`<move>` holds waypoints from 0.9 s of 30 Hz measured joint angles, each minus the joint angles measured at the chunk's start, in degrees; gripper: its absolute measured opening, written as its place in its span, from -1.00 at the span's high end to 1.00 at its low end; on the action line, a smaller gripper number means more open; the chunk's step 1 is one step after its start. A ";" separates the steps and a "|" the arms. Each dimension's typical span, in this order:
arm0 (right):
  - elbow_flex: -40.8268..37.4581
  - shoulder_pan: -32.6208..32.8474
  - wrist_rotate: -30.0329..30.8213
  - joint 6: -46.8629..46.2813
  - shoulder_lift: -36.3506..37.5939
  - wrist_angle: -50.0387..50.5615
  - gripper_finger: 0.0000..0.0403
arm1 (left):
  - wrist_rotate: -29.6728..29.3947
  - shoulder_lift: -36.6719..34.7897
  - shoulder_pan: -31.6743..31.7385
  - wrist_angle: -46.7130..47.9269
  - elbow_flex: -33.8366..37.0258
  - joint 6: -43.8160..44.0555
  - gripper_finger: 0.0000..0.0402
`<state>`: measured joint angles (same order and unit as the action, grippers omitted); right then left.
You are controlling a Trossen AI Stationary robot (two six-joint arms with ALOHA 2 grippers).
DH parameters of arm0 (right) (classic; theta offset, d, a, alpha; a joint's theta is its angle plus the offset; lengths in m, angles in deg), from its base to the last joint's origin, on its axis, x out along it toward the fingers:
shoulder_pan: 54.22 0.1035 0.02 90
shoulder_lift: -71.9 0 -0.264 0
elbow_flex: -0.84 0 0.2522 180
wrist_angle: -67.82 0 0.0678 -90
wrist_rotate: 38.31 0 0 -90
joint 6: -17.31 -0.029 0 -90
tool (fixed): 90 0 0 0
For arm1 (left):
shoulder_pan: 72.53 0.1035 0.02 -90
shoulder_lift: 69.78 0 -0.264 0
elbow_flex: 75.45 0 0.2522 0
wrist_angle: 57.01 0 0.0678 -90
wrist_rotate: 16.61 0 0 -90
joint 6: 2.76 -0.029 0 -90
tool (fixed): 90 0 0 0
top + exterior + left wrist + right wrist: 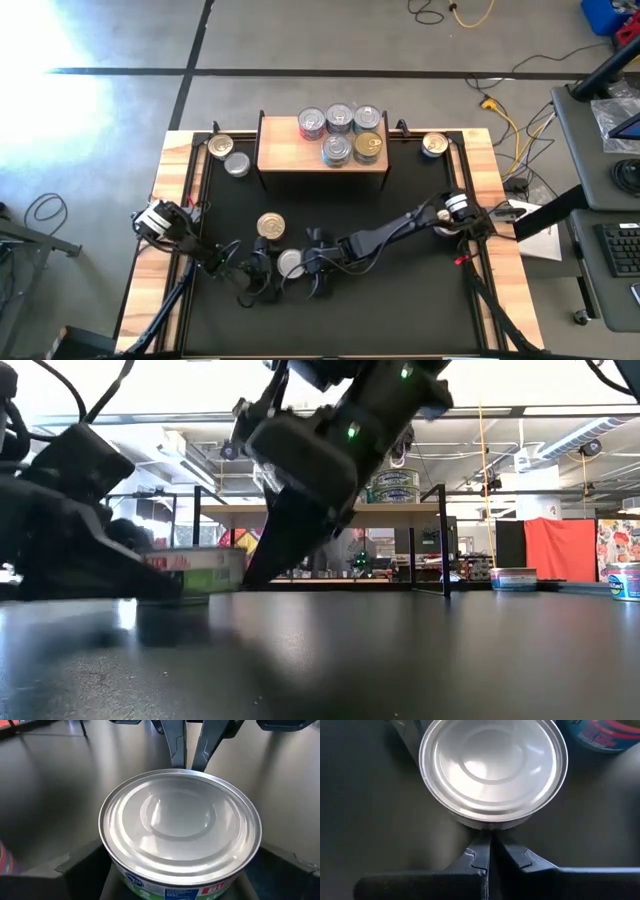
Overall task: Stack canned seafood by type on shelf
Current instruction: Put the bottom white green tuna can on the shelf
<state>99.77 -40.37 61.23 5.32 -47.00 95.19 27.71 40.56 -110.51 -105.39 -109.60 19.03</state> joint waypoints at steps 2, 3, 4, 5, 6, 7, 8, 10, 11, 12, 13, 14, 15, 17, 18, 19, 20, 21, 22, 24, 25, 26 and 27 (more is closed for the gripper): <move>0.09 0.13 -0.10 -0.27 1.49 2.38 0.94 | 0.38 -1.07 -0.02 -0.18 0.04 -0.63 -0.88; 0.18 0.19 0.16 -0.50 2.20 3.72 0.94 | 0.91 -1.87 0.00 0.02 0.17 -1.08 -0.89; 0.22 0.23 0.38 -0.57 3.28 5.07 0.94 | 1.03 -2.67 -0.08 0.28 0.24 -1.76 -0.88; 0.22 0.26 0.49 -0.57 4.48 7.00 0.94 | 1.12 -3.70 -0.11 0.58 0.32 -2.56 -0.88; 0.22 0.30 0.58 -0.71 5.73 8.88 0.94 | 1.06 -4.90 -0.13 0.66 0.34 -3.27 -0.88; 0.22 0.43 0.75 -0.92 7.00 10.29 0.94 | 1.06 -6.44 -0.05 0.68 0.34 -4.11 -0.88; 0.22 0.58 1.03 -0.96 8.46 11.67 0.94 | 0.95 -7.98 0.25 0.82 0.36 -5.09 -0.88; 0.18 0.95 2.40 -0.89 11.51 14.07 0.94 | 0.52 -11.63 1.39 2.57 0.43 -6.58 -0.88; 0.18 1.07 3.58 -0.50 13.10 14.41 0.94 | 0.34 -13.58 2.12 4.12 0.47 -6.87 -0.88; 0.18 1.13 4.80 -0.01 14.75 14.48 0.94 | 0.41 -16.05 3.04 6.26 0.51 -6.95 -0.89; 0.18 1.14 5.96 0.98 16.08 14.58 0.94 | 0.64 -18.36 4.07 8.35 0.55 -6.93 -0.89; 0.18 1.07 7.09 1.91 17.46 14.56 0.94 | 1.28 -20.84 5.26 10.85 0.56 -6.88 -0.89; 0.18 1.04 8.14 3.04 18.71 14.54 0.94 | 1.53 -23.47 6.28 13.65 0.56 -6.87 -0.89; 0.17 1.01 11.45 5.08 20.53 14.23 0.94 | 1.99 -28.17 8.31 19.30 0.50 -7.29 -0.89; 0.12 1.01 13.46 6.05 21.32 14.21 0.94 | 2.21 -30.63 9.07 22.50 0.13 -7.85 -0.89; 0.07 1.05 15.14 7.33 21.90 14.27 0.94 | 2.26 -32.90 9.76 25.72 -0.55 -8.57 -0.89; 0.07 1.05 16.14 8.45 22.61 14.27 0.94 | 2.79 -34.99 10.56 28.73 -1.67 -9.59 -0.89; 0.07 1.03 16.42 9.48 23.18 14.25 0.94 | 3.29 -37.13 11.27 31.77 -2.98 -10.61 -0.89; 0.07 0.88 16.51 10.90 23.43 13.89 0.94 | 3.29 -38.87 12.09 35.21 -4.44 -11.39 -0.89; 0.05 0.21 16.12 14.41 24.12 13.06 0.94 | 3.63 -41.81 14.40 42.98 -7.89 -12.67 -0.89; 0.03 -0.35 16.08 16.21 24.19 12.93 0.94 | 3.73 -42.84 15.75 47.36 -9.81 -12.75 -0.89; 0.02 -1.22 16.04 18.00 24.21 12.55 0.94 | 3.87 -43.80 17.19 51.85 -11.58 -12.70 -0.89; 0.02 -2.26 15.97 19.46 24.25 12.55 0.94 | 3.89 -44.57 18.69 56.22 -13.31 -12.38 -0.89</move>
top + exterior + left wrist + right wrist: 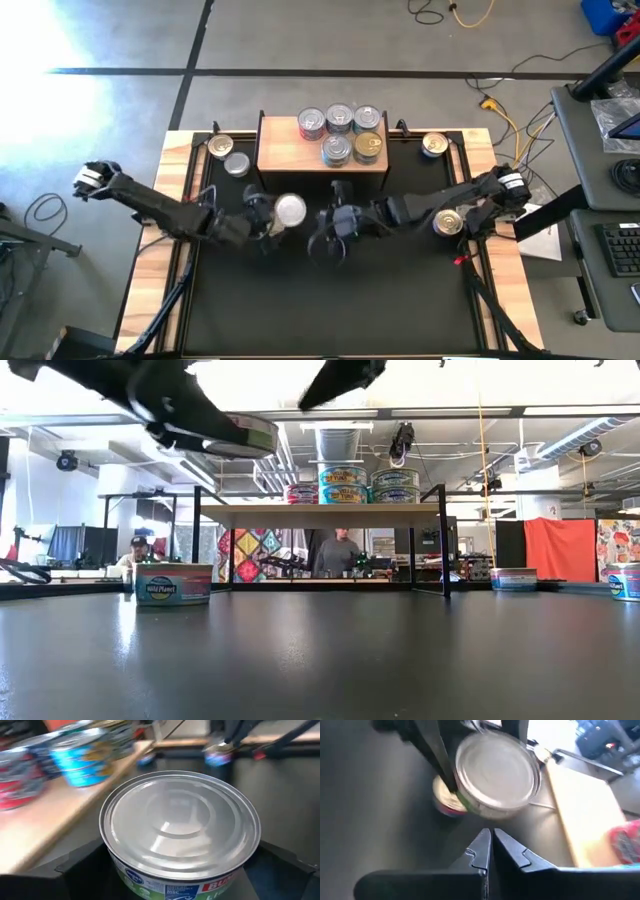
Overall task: Stack canned seafood by type on shelf
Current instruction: Put the bottom white green tuna can on the shelf
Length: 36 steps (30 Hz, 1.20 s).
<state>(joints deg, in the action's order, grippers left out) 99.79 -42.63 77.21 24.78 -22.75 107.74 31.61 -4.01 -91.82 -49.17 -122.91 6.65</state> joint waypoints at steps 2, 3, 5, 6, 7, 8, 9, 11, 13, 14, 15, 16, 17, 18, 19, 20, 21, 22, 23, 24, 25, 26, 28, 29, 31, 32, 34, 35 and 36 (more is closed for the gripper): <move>0.18 -2.56 -0.08 2.35 0.00 0.88 0.94 | 0.22 -0.64 3.46 6.79 -3.26 0.93 -0.89; 0.45 -3.73 -0.55 3.55 -0.11 0.87 0.94 | 0.79 -0.89 5.23 9.74 -4.64 1.43 -0.89; 1.04 -6.29 -2.99 6.66 -0.17 0.49 0.94 | 1.83 -0.94 8.91 13.49 -7.03 1.90 -0.89; 1.42 -7.43 -4.40 7.85 -0.17 0.63 0.94 | 2.74 -0.79 10.53 13.71 -8.10 2.07 -0.89; 1.97 -8.38 -5.63 8.88 -0.21 0.63 0.94 | 3.62 -0.71 12.06 13.95 -8.94 2.09 -0.89; 2.62 -9.38 -6.78 9.92 -0.28 0.55 0.94 | 4.40 -0.55 13.62 14.11 -9.63 2.07 -0.89; 3.23 -10.26 -7.60 10.65 -0.28 0.59 0.94 | 5.10 -0.24 15.07 14.17 -10.24 2.08 -0.89; 4.95 -11.75 -8.12 12.71 -0.31 1.51 0.94 | 5.49 0.67 17.52 14.11 -10.99 2.16 -0.89; 7.40 -13.18 -8.15 14.62 -0.31 4.96 0.94 | 5.47 1.65 19.70 14.34 -11.53 2.24 -0.89; 8.61 -13.88 -8.15 14.95 -0.31 7.04 0.94 | 5.43 2.20 20.72 14.02 -11.76 2.24 -0.89; 9.66 -14.65 -8.13 15.07 -0.31 8.75 0.94 | 5.45 2.69 21.83 13.81 -11.82 2.27 -0.89; 10.59 -15.40 -8.13 15.05 -0.31 10.06 0.94 | 5.45 3.36 22.96 13.80 -11.89 2.41 -0.89; 11.38 -16.13 -8.15 15.05 -0.31 11.19 0.94 | 5.50 4.12 24.11 13.80 -12.20 2.83 -0.89; 12.05 -16.83 -8.15 15.06 -0.31 12.01 0.94 | 5.71 4.95 25.43 13.43 -12.57 3.24 -0.89; 12.76 -17.50 -8.17 15.08 -0.35 12.60 0.94 | 6.34 5.87 26.75 13.32 -13.10 3.46 -0.89; 13.28 -18.18 -8.17 15.14 -0.35 12.65 0.94 | 7.75 6.72 28.03 13.11 -13.74 3.56 -0.89; 13.56 -18.82 -8.63 15.26 -0.35 12.60 0.94 | 9.82 7.76 29.26 12.85 -14.57 3.72 -0.89; 13.77 -19.46 -9.74 15.51 -0.35 12.72 0.94 | 11.64 8.79 30.31 12.55 -15.45 3.72 -0.89; 13.81 -20.03 -11.00 15.53 -0.35 12.64 0.94 | 12.77 9.87 31.12 12.60 -16.24 3.75 -0.89; 13.78 -20.51 -12.31 15.46 -0.35 12.67 0.94 | 12.98 11.06 31.70 12.91 -17.06 3.60 -0.89; 13.67 -20.89 -13.31 15.10 -0.36 12.88 0.94 | 13.22 12.07 32.32 13.46 -17.90 3.35 -0.89; 13.56 -21.18 -13.95 14.90 -0.39 13.21 0.94 | 13.63 13.12 32.96 14.37 -18.75 3.20 -0.89; 13.32 -21.49 -14.00 14.65 -0.39 14.04 0.94 | 13.86 15.01 34.04 15.72 -20.18 3.22 -0.89; 13.15 -21.59 -13.99 14.64 -0.39 14.58 0.94 | 13.86 15.86 34.44 15.94 -20.65 3.51 -0.89; 12.99 -21.59 -13.99 14.34 -0.39 15.74 0.94 | 13.82 17.34 35.10 16.02 -21.06 4.58 -0.89; 12.98 -21.57 -14.00 14.00 -0.39 16.16 0.94 | 13.80 17.91 35.33 15.39 -21.20 4.96 -0.89; 12.98 -21.49 -14.00 13.54 -0.39 16.67 0.94 | 14.39 18.85 35.69 13.69 -21.24 5.41 -0.89; 12.98 -21.38 -13.99 13.51 -0.39 16.93 0.94 | 15.36 19.28 35.80 12.78 -21.23 5.77 -0.89; 12.98 -21.35 -13.99 13.19 -0.39 17.28 0.94 | 16.60 19.56 35.88 12.06 -21.23 6.14 -0.89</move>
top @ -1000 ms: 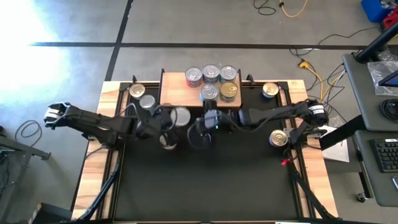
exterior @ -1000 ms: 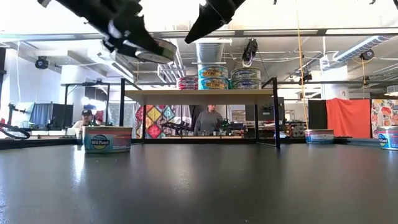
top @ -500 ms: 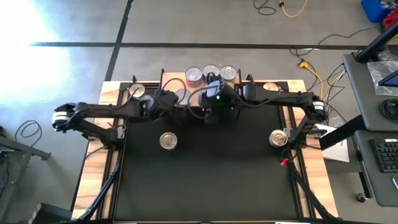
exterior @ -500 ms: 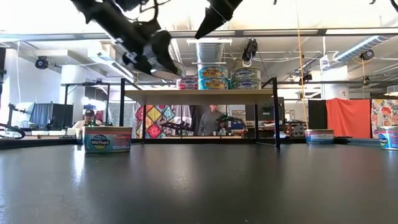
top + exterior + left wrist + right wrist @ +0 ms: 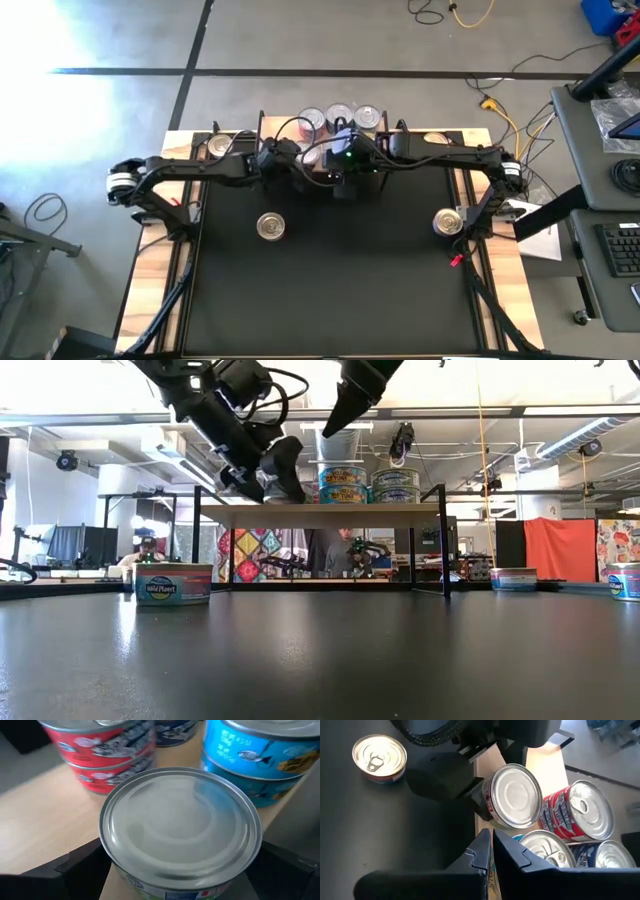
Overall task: Stack canned seafood by type on shelf
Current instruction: Put the bottom white green tuna can on the shelf
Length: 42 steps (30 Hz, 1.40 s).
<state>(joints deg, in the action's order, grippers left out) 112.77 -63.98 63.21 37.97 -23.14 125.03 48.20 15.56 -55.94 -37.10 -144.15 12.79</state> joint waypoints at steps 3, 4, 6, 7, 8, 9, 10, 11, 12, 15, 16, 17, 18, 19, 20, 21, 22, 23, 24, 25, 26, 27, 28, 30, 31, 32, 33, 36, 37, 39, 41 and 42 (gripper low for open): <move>0.00 0.00 -0.02 -1.11 0.00 0.59 0.94 | 0.99 0.64 0.01 -0.85 0.00 0.60 -0.89; 0.00 0.00 -0.02 -1.17 0.00 0.81 0.94 | 1.03 0.78 0.01 -0.97 0.02 0.77 -0.89; 0.00 -0.02 -0.01 -1.25 0.00 0.85 0.94 | 1.14 1.05 -0.01 -1.36 0.04 1.28 -0.89; 0.00 -0.02 0.00 -1.26 0.00 0.84 0.94 | 1.17 1.12 0.04 -1.73 0.07 1.48 -0.89; -0.02 -0.02 -0.02 -1.26 0.00 0.84 0.94 | 1.20 1.29 0.08 -2.17 0.09 1.51 -0.89; -0.02 -0.02 -0.02 -1.26 0.00 0.81 0.94 | 1.25 1.44 0.12 -2.64 0.11 1.53 -0.89; -0.02 -0.02 -0.01 -1.25 0.00 0.69 0.94 | 1.32 1.55 0.12 -2.92 0.11 1.52 -0.89; -0.04 -0.02 0.00 -1.23 -0.11 0.33 0.94 | 1.36 1.62 0.12 -2.99 0.11 1.51 -0.90; -0.07 -0.02 0.00 -1.24 -0.25 -0.23 0.94 | 1.36 1.64 0.17 -2.96 0.11 1.47 -0.92; -0.33 -0.38 -0.02 -1.13 -1.37 -2.23 0.94 | 1.64 1.63 0.19 -2.24 0.15 0.97 -0.97; -0.33 -0.49 0.00 -0.98 -2.01 -3.23 0.94 | 1.72 1.49 0.17 -2.04 0.15 0.65 -0.97; -0.33 -0.66 -0.04 -0.17 -2.80 -4.40 0.94 | 1.74 1.38 0.19 -1.70 0.15 0.63 -0.97; -0.33 -0.70 0.00 0.64 -3.48 -5.68 0.94 | 1.95 1.20 0.19 -1.46 0.15 0.59 -0.97; -0.33 -0.86 0.00 1.91 -4.20 -6.85 0.94 | 2.20 1.08 0.19 -1.11 0.15 0.55 -0.97; 0.11 -1.03 0.00 3.12 -5.26 -7.24 0.94 | 2.21 1.03 0.19 -0.82 0.15 0.35 -0.97; 1.10 -1.32 0.00 3.79 -6.36 -7.01 0.94 | 2.21 0.98 0.19 -0.56 0.15 0.28 -0.98; 2.45 -1.71 -0.02 4.13 -7.59 -6.78 0.94 | 2.26 0.98 0.20 -0.30 0.15 0.25 -0.98; 3.91 -2.17 -0.04 4.41 -8.80 -6.24 0.94 | 2.28 0.98 0.22 -0.04 0.13 0.24 -0.98; 5.33 -2.72 -0.11 4.49 -9.76 -5.39 0.94 | 2.32 0.98 0.26 0.29 0.11 0.24 -0.98; 7.00 -3.36 -0.15 4.56 -10.76 -4.72 0.94 | 2.40 0.98 0.30 0.37 0.09 0.21 -0.98; 8.81 -3.96 -0.17 4.71 -11.68 -4.46 0.94 | 2.44 0.98 0.32 0.38 0.09 0.20 -0.98; 10.34 -4.49 -0.24 4.85 -12.31 -4.32 0.94 | 2.45 0.98 0.34 0.38 0.09 0.16 -0.98; 11.89 -5.00 -1.01 4.92 -13.07 -3.82 0.94 | 2.46 0.98 0.34 0.34 0.09 0.05 -0.98; 14.53 -5.88 -4.35 4.87 -14.49 -2.80 0.94 | 2.44 0.99 0.34 0.14 0.11 -0.07 -0.98; 15.58 -6.26 -6.03 4.82 -15.31 -2.26 0.94 | 2.43 1.01 0.34 -0.03 0.14 -0.09 -0.98; 16.34 -6.59 -7.37 4.82 -16.08 -1.75 0.94 | 2.43 1.02 0.34 -0.10 0.15 -0.11 -0.98; 16.74 -6.91 -7.89 4.84 -16.83 -1.62 0.94 | 2.43 1.02 0.34 -0.13 0.15 -0.11 -0.98; 17.11 -7.65 -8.48 4.88 -18.87 -1.74 0.94 | 2.22 1.07 0.34 -0.12 0.17 -0.09 -0.98; 17.20 -7.87 -8.84 4.86 -19.48 -1.68 0.94 | 2.19 1.09 0.34 -0.17 0.20 -0.05 -0.98; 17.14 -8.08 -8.98 4.94 -20.30 -1.50 0.94 | 2.19 1.09 0.34 -0.15 0.22 -0.04 -0.98; 16.69 -8.22 -9.07 4.95 -20.37 -0.92 0.94 | 2.23 1.09 0.34 -0.17 0.22 0.03 -0.98; 16.41 -8.22 -9.04 4.92 -20.36 -0.50 0.94 | 2.22 1.09 0.34 -0.17 0.22 0.07 -0.98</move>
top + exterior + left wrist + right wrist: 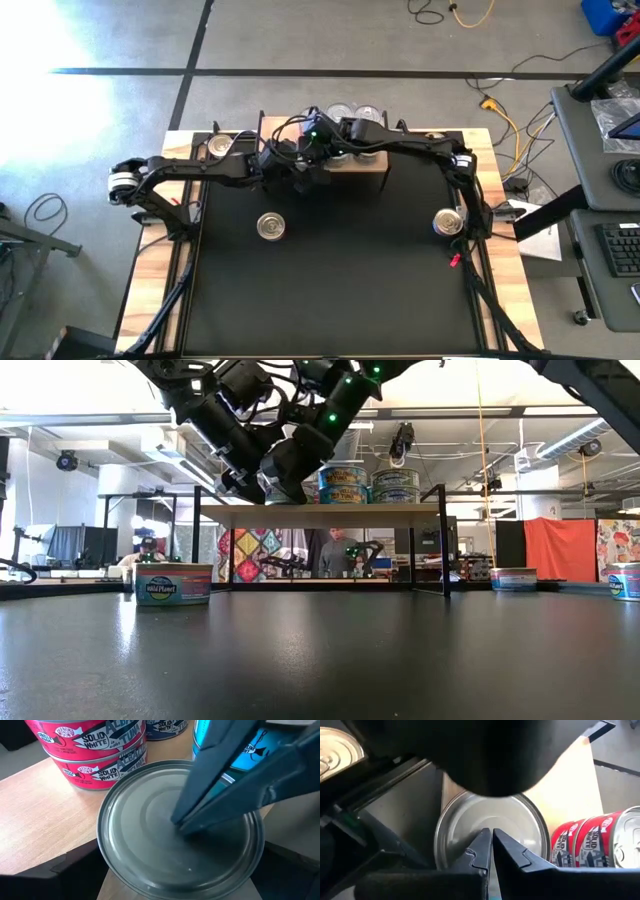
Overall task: Stack canned seafood by type on shelf
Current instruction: Put the bottom white green tuna can on the shelf
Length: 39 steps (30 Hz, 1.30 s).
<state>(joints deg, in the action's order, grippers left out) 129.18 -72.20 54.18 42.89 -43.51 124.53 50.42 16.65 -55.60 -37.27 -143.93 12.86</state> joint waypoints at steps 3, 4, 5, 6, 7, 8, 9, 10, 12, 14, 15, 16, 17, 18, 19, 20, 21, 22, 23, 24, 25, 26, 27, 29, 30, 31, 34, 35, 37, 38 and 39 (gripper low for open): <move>-0.28 -0.01 0.02 -0.02 0.16 1.65 0.94 | 0.02 -0.26 -0.03 -0.04 0.05 -0.07 -0.98; -0.28 -0.04 0.03 -0.02 0.21 2.39 0.94 | 0.20 -0.47 -0.04 -0.08 0.09 -0.12 -0.98; -0.28 -0.04 -0.01 -0.02 0.21 2.77 0.94 | 0.30 -0.73 -0.07 0.00 0.13 -0.17 -0.98; -0.28 -0.08 -0.19 -0.02 0.21 3.03 0.94 | 0.42 -1.03 -0.07 0.16 0.19 -0.43 -0.98; -0.43 -0.11 -0.36 -0.02 0.23 3.05 0.94 | 0.49 -1.31 -0.11 0.40 0.24 -0.74 -0.98; -0.64 -0.11 -0.40 0.00 0.27 2.91 0.94 | 0.61 -1.58 -0.11 0.60 0.26 -1.18 -0.98; -0.95 -0.11 -0.40 0.00 0.32 2.69 0.94 | 0.68 -1.81 -0.11 0.70 0.28 -1.65 -0.98; -1.26 -0.11 -0.41 -0.02 0.36 2.41 0.94 | 0.72 -2.05 -0.11 0.94 0.30 -1.96 -0.98; -1.78 -0.13 -0.45 -0.24 0.41 2.17 0.94 | 0.82 -2.45 -0.11 1.65 0.31 -2.07 -0.98; -2.32 -0.13 -0.43 -0.44 0.43 2.10 0.94 | 0.86 -2.61 -0.11 1.95 0.31 -2.06 -0.98; -2.69 -0.13 -0.43 -0.44 0.46 1.87 0.94 | 1.14 -2.71 -0.11 2.01 0.31 -2.04 -0.98; -3.01 -0.13 -0.41 -0.46 0.50 1.74 0.94 | 1.59 -2.76 -0.09 2.05 0.31 -2.04 -0.98; -3.28 -0.13 -0.40 -0.46 0.52 1.61 0.94 | 1.81 -2.80 -0.05 2.05 0.31 -2.03 -0.98; -3.64 -0.13 -0.40 -0.46 0.53 1.43 0.94 | 1.92 -2.80 -0.04 2.05 0.31 -2.02 -0.98; -3.99 -0.13 -0.38 -0.46 0.54 1.27 0.94 | 2.09 -2.80 -0.04 2.05 0.31 -2.00 -0.98; -4.24 -0.15 -0.36 -0.44 0.54 1.14 0.94 | 2.16 -2.80 -0.05 2.13 0.31 -1.99 -0.98; -4.48 -0.15 -0.36 -0.40 0.54 0.98 0.94 | 2.30 -2.83 -0.06 2.35 0.31 -1.90 -0.98; -4.61 -0.15 -0.36 -0.22 0.54 0.84 0.94 | 2.65 -2.90 -0.04 2.73 0.31 -1.78 -0.98; -4.63 -0.15 -0.36 -0.11 0.51 0.81 0.94 | 3.01 -2.96 -0.04 3.12 0.31 -1.71 -0.98; -4.65 -0.15 -0.36 -0.02 0.49 0.74 0.94 | 3.15 -3.03 -0.04 3.43 0.28 -1.62 -0.98; -4.67 -0.15 -0.36 0.02 0.47 0.62 0.94 | 3.21 -3.13 -0.04 3.82 0.24 -1.58 -0.98; -4.69 -0.15 -0.36 0.16 0.43 0.50 0.94 | 3.29 -3.19 -0.04 4.19 0.22 -1.58 -0.98; -4.69 -0.15 -0.38 0.40 0.43 0.39 0.94 | 3.47 -3.33 -0.04 4.51 0.20 -1.58 -0.98; -4.55 -0.15 -0.38 0.61 0.37 0.11 0.94 | 3.64 -4.01 -0.04 5.10 0.33 -1.97 -0.98; -4.54 -0.15 -0.39 0.61 0.33 -0.09 0.94 | 3.73 -4.43 -0.04 5.40 0.52 -2.53 -0.98; -4.54 -0.15 -0.40 0.62 0.32 -0.23 0.94 | 4.01 -5.02 -0.02 5.71 0.72 -3.12 -0.98; -4.56 -0.18 -0.22 0.85 0.32 -0.10 0.94 | 4.57 -7.14 -0.04 6.60 1.70 -4.65 -0.98; -4.64 -0.31 0.62 0.86 0.32 0.31 0.94 | 4.52 -8.20 -0.04 7.20 2.11 -4.86 -0.98; -4.67 -0.56 0.97 0.68 0.34 0.94 0.94 | 4.94 -9.86 -0.05 7.50 2.58 -4.91 -0.98; -4.69 -0.65 1.01 0.59 0.34 0.97 0.94 | 5.02 -10.54 -0.04 7.77 2.91 -4.91 -0.98; -4.69 -0.70 0.95 0.53 0.34 0.96 0.94 | 5.16 -11.22 -0.04 8.84 3.25 -4.95 -0.98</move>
<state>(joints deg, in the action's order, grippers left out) 124.49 -72.89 55.13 43.43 -43.16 125.49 55.58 5.43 -55.64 -28.44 -140.68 7.91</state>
